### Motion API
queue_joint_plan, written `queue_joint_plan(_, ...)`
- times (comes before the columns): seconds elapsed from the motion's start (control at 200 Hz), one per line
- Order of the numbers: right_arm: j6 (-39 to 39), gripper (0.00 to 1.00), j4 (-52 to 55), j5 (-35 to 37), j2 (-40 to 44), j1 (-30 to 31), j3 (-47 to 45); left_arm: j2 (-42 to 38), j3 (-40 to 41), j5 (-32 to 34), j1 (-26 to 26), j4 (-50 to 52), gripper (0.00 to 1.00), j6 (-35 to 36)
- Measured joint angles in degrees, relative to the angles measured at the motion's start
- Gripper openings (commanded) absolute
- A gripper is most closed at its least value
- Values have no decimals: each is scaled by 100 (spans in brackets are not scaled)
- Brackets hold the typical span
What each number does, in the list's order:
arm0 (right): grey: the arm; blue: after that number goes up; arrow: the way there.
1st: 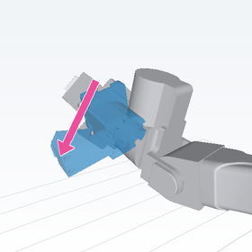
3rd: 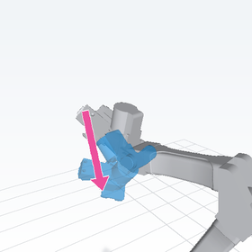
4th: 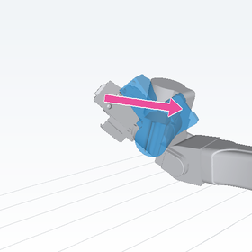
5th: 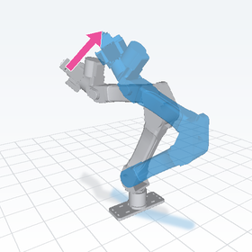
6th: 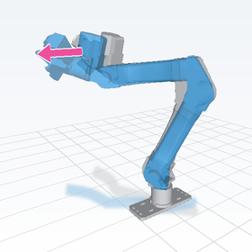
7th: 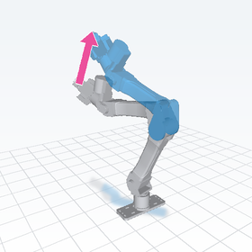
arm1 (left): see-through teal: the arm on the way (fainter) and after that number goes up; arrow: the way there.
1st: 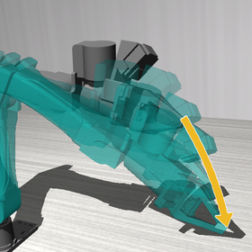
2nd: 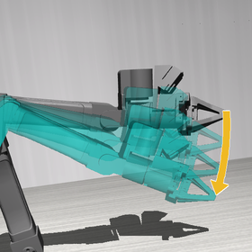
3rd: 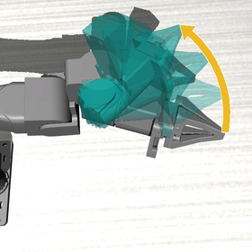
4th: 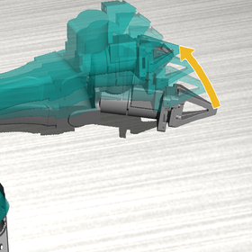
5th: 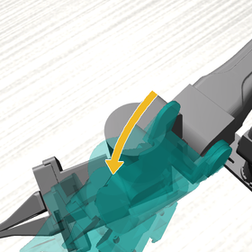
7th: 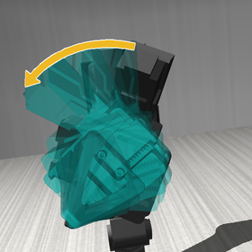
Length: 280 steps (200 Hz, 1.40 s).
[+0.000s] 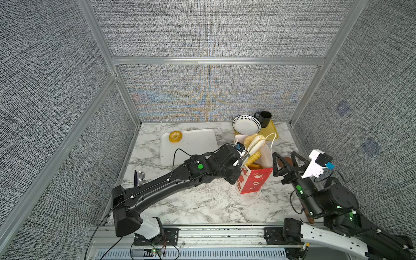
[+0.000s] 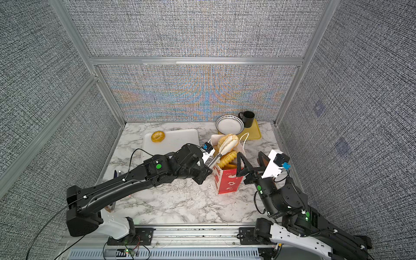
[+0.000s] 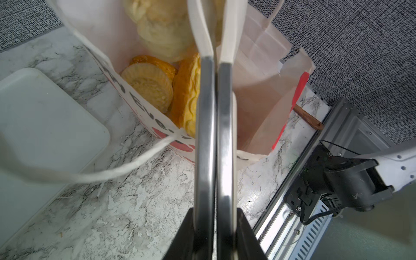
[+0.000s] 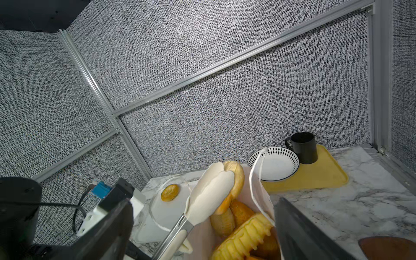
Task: Pack bread into a paper bag
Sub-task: Place the fake bread in the paper bag.
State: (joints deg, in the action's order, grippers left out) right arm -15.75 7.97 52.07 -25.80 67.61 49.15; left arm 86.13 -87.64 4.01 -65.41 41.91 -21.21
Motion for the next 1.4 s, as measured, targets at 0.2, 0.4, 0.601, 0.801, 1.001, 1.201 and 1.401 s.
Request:
queue_joint_plan(0.2, -4, 99, 9, 0, 22, 0, 0, -35, 0, 275, -2, -26, 37, -103)
queue_joint_plan(0.4, -24, 99, 42, 0, 33, 0, -7, -44, -46, 284, -4, -142, 34, -96)
queue_joint_plan(0.601, -24, 99, 44, 0, 15, 0, -46, -264, -48, 420, -7, -153, 17, -55)
queue_joint_plan(0.801, -24, 99, 44, 0, -35, 0, -50, -1213, 417, 820, -7, -695, 9, 164)
queue_joint_plan(1.001, -24, 99, 39, -2, -76, 0, -61, -1856, 503, 1843, 81, -911, 13, 321)
queue_joint_plan(1.201, -24, 99, 37, -81, -170, 0, -66, -1397, 422, 2953, 1331, -354, 14, -153)
queue_joint_plan(1.401, -28, 99, 31, -181, -306, 0, -85, -74, 719, 2771, 2927, -28, 13, -778)
